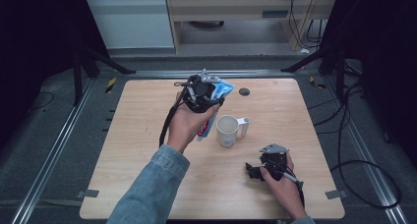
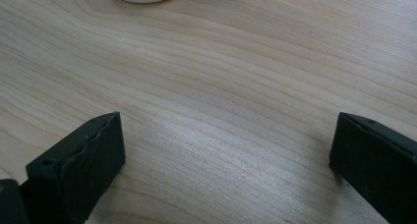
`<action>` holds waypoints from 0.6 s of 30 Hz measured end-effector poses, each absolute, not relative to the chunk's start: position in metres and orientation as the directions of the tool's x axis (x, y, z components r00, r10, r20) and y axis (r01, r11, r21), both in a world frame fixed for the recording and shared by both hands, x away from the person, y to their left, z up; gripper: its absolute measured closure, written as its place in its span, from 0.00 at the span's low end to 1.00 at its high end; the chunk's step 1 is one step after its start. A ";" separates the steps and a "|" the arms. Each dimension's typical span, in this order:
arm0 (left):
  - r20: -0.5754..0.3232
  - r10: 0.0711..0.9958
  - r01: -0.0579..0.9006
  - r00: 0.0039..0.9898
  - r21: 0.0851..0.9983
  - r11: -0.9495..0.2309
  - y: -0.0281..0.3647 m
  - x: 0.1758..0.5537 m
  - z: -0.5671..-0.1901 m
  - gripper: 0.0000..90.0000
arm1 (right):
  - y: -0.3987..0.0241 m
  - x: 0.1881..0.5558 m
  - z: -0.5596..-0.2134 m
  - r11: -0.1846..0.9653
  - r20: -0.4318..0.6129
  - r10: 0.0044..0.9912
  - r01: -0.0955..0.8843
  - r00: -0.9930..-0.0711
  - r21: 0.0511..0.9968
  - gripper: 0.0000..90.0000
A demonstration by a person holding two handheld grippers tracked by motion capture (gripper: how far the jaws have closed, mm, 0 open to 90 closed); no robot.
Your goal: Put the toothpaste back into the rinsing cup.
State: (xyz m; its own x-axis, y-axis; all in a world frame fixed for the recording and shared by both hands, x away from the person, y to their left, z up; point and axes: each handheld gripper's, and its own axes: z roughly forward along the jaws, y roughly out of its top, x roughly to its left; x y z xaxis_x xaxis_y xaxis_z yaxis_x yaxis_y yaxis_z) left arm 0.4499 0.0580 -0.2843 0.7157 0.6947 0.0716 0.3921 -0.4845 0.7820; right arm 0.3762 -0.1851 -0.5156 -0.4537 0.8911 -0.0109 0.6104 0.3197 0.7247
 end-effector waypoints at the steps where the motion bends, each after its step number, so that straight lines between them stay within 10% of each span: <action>1: 0.073 0.691 0.388 0.719 0.783 -0.487 0.056 0.450 -0.283 0.79 | -0.185 0.376 -0.516 0.319 -0.010 0.891 0.609 -0.454 0.726 0.01; 18: 0.073 0.689 0.373 0.721 0.797 -0.475 0.041 0.451 -0.278 0.79 | -0.185 0.376 -0.516 0.318 -0.008 0.891 0.612 -0.454 0.725 0.01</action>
